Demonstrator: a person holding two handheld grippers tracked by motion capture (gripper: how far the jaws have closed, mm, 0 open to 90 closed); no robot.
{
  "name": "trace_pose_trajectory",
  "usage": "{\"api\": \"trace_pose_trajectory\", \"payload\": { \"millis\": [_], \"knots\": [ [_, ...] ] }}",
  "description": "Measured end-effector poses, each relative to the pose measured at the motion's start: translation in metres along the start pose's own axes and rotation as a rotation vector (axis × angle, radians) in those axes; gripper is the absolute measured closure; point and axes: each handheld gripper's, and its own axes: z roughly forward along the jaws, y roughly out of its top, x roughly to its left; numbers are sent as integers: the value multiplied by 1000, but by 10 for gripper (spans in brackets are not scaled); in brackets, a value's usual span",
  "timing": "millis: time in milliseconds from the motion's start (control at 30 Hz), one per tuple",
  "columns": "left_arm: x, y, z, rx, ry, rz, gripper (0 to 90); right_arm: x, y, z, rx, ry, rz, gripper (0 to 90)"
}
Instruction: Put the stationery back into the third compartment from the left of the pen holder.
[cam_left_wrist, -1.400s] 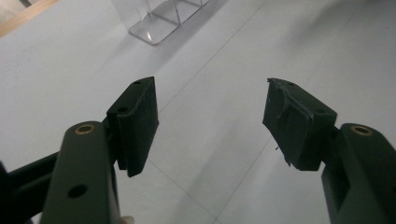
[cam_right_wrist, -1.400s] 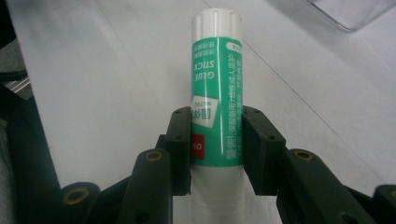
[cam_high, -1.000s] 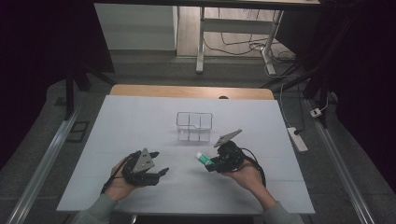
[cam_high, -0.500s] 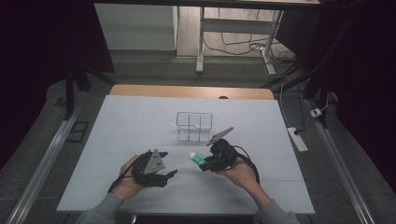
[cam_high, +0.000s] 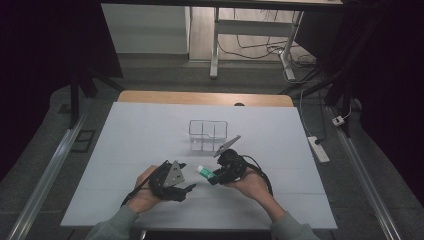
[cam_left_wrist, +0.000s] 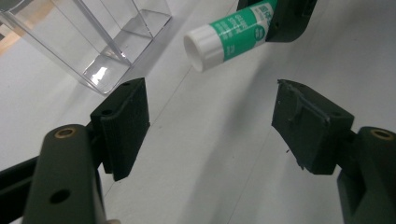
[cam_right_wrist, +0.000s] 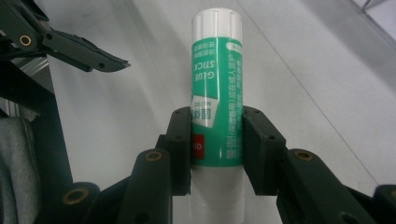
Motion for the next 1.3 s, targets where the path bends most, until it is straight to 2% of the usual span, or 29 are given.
{"api": "trace_pose_trajectory", "payload": {
  "millis": [267,533,833,933,1100,1300],
  "knots": [
    [-1,4,3,0,-6,16,265,2,4,5,28,22,-12,649],
    [-6,8,9,12,-16,70,262,3,6,11,50,37,-36,648],
    [-10,11,16,27,-38,133,284,5,8,12,61,55,-39,648],
    [-10,11,17,29,-44,142,301,5,9,12,65,64,-44,648],
    [-12,11,22,48,-40,180,351,7,10,13,72,85,-62,647],
    [-14,10,24,62,-12,223,435,9,12,10,64,109,-62,647]
  ]
}}
